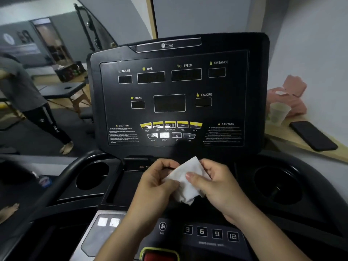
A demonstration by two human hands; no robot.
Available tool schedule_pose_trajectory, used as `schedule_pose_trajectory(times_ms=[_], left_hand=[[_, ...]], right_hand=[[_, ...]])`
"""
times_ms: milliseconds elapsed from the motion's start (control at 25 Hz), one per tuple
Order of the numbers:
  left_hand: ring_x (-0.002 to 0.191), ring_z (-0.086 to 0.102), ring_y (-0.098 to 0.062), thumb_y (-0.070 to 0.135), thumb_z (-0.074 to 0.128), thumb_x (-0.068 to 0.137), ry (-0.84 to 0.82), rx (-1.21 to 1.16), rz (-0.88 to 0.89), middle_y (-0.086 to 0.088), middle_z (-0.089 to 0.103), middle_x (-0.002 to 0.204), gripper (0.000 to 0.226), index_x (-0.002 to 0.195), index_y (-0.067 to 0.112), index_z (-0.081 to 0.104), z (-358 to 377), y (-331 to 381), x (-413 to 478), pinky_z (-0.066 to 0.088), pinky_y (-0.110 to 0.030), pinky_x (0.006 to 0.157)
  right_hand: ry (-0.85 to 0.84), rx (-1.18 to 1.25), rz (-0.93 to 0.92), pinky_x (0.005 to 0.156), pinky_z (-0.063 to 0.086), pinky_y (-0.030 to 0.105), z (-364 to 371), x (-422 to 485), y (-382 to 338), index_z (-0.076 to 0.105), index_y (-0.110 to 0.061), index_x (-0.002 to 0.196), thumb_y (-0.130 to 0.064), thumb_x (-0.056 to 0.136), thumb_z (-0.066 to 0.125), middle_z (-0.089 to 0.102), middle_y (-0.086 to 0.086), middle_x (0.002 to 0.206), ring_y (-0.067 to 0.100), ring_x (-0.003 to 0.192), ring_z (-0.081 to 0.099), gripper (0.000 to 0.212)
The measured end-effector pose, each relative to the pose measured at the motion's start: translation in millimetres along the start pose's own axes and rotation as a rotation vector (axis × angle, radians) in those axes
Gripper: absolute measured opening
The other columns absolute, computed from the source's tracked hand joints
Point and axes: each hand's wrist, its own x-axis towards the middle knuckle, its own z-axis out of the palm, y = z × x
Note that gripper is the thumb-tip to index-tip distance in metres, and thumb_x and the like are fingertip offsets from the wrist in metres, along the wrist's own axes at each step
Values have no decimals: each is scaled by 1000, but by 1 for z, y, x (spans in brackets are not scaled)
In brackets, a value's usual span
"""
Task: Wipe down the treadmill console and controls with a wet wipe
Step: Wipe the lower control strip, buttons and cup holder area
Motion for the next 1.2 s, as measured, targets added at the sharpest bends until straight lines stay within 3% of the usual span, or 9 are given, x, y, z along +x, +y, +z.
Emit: schedule_pose_trajectory(times_ms=[280, 480, 600, 680, 800, 920, 1000, 1080, 1200], left_hand=[[62, 66, -34, -14, 55, 87, -4, 33, 52, -19, 72, 87, 29, 98, 13, 50, 19, 0, 0, 56, -50, 67], [72, 67, -29, 28, 74, 84, -68, 114, 26, -15, 73, 84, 10, 89, 20, 71, 19, 1, 2, 49, -40, 60], [59, 59, -25, 20, 66, 91, 29, 104, 25, -17, 70, 71, 19, 74, 14, 70, 18, -1, 6, 44, -36, 54], [59, 62, -25, 14, 63, 93, 16, 72, 29, -17, 71, 71, 21, 74, 13, 69, 18, 2, 7, 47, -35, 54], [71, 70, -22, 10, 57, 96, -93, 64, 68, -13, 74, 77, 22, 80, 17, 71, 14, 4, 7, 55, -35, 65], [74, 71, -18, 8, 55, 97, -182, 81, 107, -9, 75, 80, 26, 82, 23, 70, 5, 4, 4, 53, -28, 65], [77, 72, -22, 6, 54, 97, -195, 58, 98, -10, 75, 84, 28, 86, 28, 68, 1, 3, 4, 54, -30, 65], [79, 72, -25, 5, 55, 96, -172, 48, 81, -8, 75, 89, 31, 92, 33, 64, -2, 0, 5, 56, -35, 62], [73, 71, -21, 6, 63, 92, -155, 48, 87, -4, 75, 89, 29, 96, 35, 64, -7, -3, 4, 53, -35, 53]], right_hand=[[82, -123, -144, 76, 59, 36, -28, 8, -5, 69, -23, 95, -14, 90, 68, 74, -1, 89, 15, 85, 71, 10], [13, -204, -157, 82, 58, 39, -28, -1, 2, 71, -30, 96, -18, 87, 73, 72, -7, 92, 12, 88, 69, 15], [425, -595, -516, 83, 51, 23, -20, -7, 10, 68, -29, 103, -21, 84, 72, 60, -15, 102, 6, 92, 62, 21], [456, -767, -646, 85, 45, 14, 1, -17, 18, 69, -24, 107, -29, 89, 63, 56, -9, 109, 3, 99, 57, 20], [388, -590, -465, 85, 42, 6, 16, -21, 27, 56, -39, 130, -43, 90, 54, 48, -19, 119, -4, 106, 54, 40], [337, -338, -263, 90, 49, 18, 10, -21, 26, 40, -46, 142, -42, 81, 68, 48, -25, 126, -1, 115, 55, 67], [252, -83, -152, 86, 54, 26, 5, -21, 19, 56, -44, 128, -21, 81, 77, 66, -13, 117, 6, 108, 65, 57], [271, -112, -154, 78, 57, 30, 3, -19, 12, 71, -35, 97, -6, 84, 73, 74, -1, 96, 15, 92, 71, 31], [292, -180, -166, 73, 58, 34, 6, -19, 6, 72, -25, 83, -6, 87, 70, 75, 3, 84, 16, 81, 72, 20]])
